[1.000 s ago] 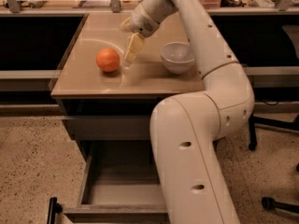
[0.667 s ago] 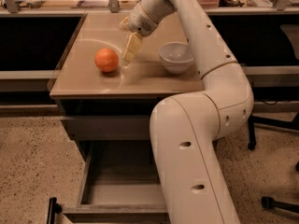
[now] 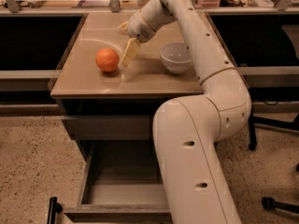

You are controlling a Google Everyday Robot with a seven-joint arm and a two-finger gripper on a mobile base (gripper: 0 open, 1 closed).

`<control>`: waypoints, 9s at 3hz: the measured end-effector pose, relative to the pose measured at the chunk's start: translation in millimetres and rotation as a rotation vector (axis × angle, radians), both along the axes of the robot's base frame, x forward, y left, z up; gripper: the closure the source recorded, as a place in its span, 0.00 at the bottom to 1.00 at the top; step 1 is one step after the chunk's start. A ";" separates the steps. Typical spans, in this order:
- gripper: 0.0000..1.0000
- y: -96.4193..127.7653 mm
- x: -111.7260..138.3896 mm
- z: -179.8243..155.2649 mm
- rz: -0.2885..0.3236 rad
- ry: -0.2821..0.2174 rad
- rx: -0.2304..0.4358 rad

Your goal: Place orange into middle drawer

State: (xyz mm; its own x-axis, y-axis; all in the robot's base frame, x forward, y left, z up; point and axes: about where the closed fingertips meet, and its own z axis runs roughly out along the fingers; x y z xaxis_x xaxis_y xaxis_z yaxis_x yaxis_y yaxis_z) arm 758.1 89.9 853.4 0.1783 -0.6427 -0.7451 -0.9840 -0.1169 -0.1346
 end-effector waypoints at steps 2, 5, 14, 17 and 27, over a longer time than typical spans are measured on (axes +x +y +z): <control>0.00 37.5 -10.6 -30.4 0.097 0.083 0.135; 0.65 38.8 -10.5 -30.4 0.098 0.084 0.138; 1.00 -37.3 -91.2 101.9 -0.264 0.023 -0.007; 1.00 -65.5 -144.5 129.0 -0.402 -0.046 0.077; 1.00 -141.1 -263.2 -76.5 -1.040 0.282 0.404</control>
Offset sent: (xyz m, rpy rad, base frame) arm -0.0212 0.0464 -0.0394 0.2049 0.1441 0.1524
